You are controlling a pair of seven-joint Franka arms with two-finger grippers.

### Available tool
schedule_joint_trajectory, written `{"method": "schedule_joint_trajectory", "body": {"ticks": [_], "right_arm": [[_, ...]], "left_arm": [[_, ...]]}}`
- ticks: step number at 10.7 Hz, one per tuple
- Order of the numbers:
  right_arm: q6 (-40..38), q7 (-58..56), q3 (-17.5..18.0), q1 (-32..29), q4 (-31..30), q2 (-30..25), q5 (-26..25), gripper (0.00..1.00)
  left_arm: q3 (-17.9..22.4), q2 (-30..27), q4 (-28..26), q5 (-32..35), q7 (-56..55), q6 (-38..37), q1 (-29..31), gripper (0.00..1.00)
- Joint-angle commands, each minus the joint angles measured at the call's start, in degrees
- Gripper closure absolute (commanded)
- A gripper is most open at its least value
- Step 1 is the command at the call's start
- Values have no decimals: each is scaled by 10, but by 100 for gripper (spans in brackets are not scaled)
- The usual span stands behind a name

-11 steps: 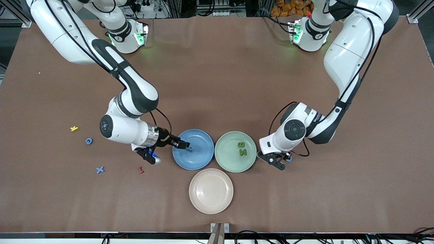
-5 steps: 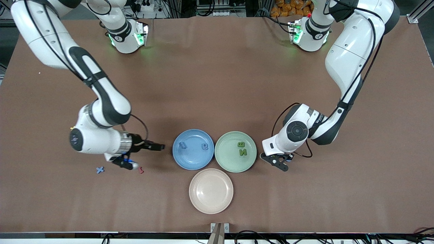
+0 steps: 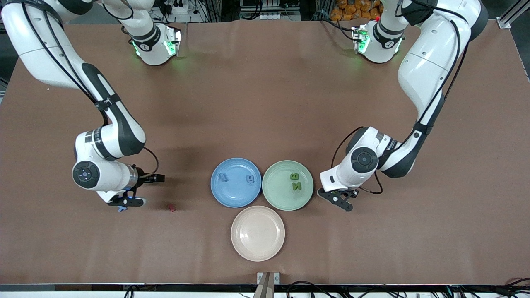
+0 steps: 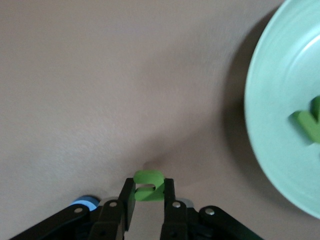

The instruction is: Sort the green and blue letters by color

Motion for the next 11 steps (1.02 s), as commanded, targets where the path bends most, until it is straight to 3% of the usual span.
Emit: {"method": "schedule_joint_trajectory", "body": {"ticks": [1, 3, 6, 7, 8, 11], "right_arm": [[144, -31, 7, -70, -162, -70, -79, 0], [194, -72, 8, -126, -203, -80, -122, 0], [195, -210, 9, -190, -203, -79, -123, 0], [195, -222, 9, -200, -203, -78, -123, 0], [196, -222, 8, -206, -202, -75, -123, 0], [218, -221, 9, -222, -202, -64, -123, 0]], "left_arm": [[-24, -27, 13, -30, -6, -7, 0, 100], [-39, -19, 28, -79, -77, -5, -19, 100], [-31, -3, 49, -79, -176, 2, -84, 100], [-24, -6, 47, -76, -175, 2, -86, 65], [-23, -8, 45, -67, -164, 2, -83, 1], [-22, -20, 43, -62, -160, 0, -49, 0]]}}
